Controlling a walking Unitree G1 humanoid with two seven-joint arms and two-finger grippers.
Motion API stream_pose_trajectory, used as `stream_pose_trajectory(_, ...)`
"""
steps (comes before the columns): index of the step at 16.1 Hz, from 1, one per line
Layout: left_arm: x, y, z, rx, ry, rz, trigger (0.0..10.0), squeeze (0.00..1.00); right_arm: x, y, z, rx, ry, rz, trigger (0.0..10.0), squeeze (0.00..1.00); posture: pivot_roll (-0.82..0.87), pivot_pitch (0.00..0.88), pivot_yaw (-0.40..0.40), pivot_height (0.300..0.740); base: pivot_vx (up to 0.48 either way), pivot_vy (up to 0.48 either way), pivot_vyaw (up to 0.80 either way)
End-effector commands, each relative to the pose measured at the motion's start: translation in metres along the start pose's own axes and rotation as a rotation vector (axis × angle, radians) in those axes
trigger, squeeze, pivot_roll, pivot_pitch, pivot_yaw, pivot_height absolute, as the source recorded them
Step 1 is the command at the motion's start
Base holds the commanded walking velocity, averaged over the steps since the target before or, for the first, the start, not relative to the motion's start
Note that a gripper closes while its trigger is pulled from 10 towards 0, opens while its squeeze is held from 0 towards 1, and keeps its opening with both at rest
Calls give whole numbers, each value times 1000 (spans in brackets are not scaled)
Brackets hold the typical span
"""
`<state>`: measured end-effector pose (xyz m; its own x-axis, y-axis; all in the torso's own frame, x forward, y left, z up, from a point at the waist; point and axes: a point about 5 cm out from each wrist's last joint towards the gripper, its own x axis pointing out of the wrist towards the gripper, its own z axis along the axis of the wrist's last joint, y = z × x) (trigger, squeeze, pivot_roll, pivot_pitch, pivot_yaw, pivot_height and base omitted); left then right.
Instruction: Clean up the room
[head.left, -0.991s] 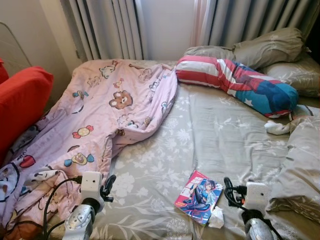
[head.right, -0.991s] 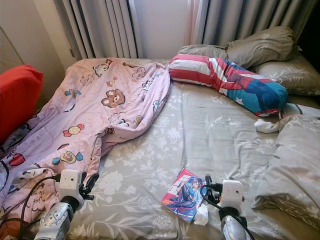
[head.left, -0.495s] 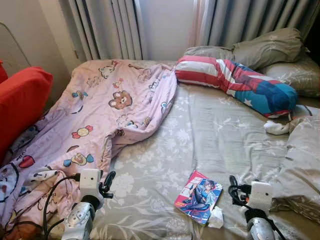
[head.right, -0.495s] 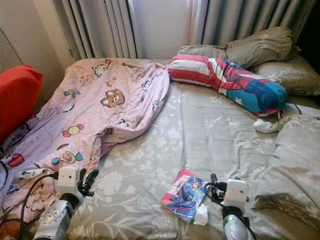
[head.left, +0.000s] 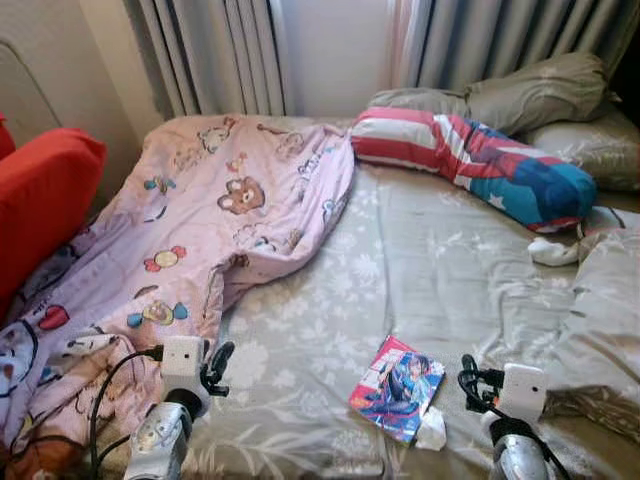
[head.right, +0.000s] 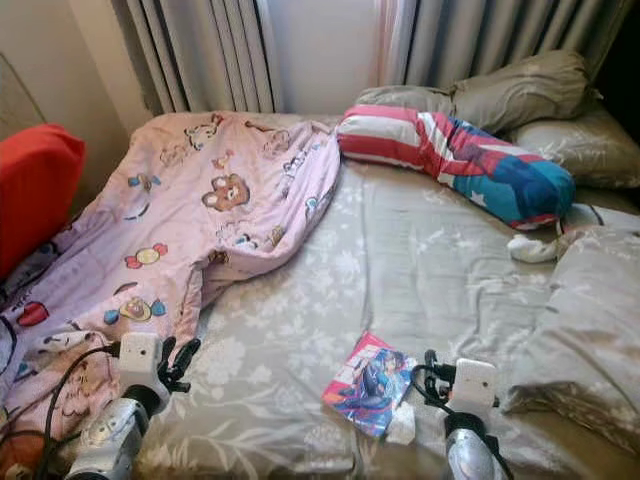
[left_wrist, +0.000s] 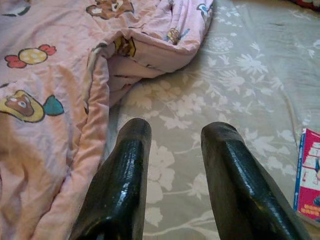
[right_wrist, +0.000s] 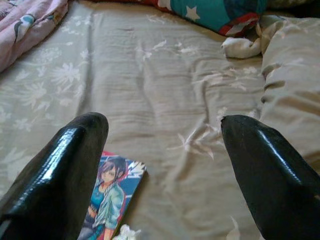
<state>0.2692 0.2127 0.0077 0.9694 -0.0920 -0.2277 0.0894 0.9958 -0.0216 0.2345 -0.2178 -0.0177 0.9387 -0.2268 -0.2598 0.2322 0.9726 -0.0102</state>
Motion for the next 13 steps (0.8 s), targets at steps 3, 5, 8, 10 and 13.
stream_pose_trajectory(3,-2,1,-2,-1,8,3,10000,0,-2,6,-3,5,12,13,10000,0,44,48,23,667,0,0,0)
stream_pose_trajectory(5,-3,2,-3,1,11,7,10000,0,-3,8,-6,12,34,13,10000,0,47,53,23,667,0,0,0)
stream_pose_trajectory(8,-3,3,-3,1,13,10,10000,0,-2,9,-9,23,66,13,10000,0,48,57,22,642,0,0,0)
stream_pose_trajectory(10,-3,2,-3,-1,15,9,10000,0,-2,9,-6,20,35,21,10000,0,49,57,22,632,0,0,0)
stream_pose_trajectory(13,-3,0,-4,0,27,2,10000,0,-1,10,-7,13,53,35,10000,0,52,60,22,632,0,0,0)
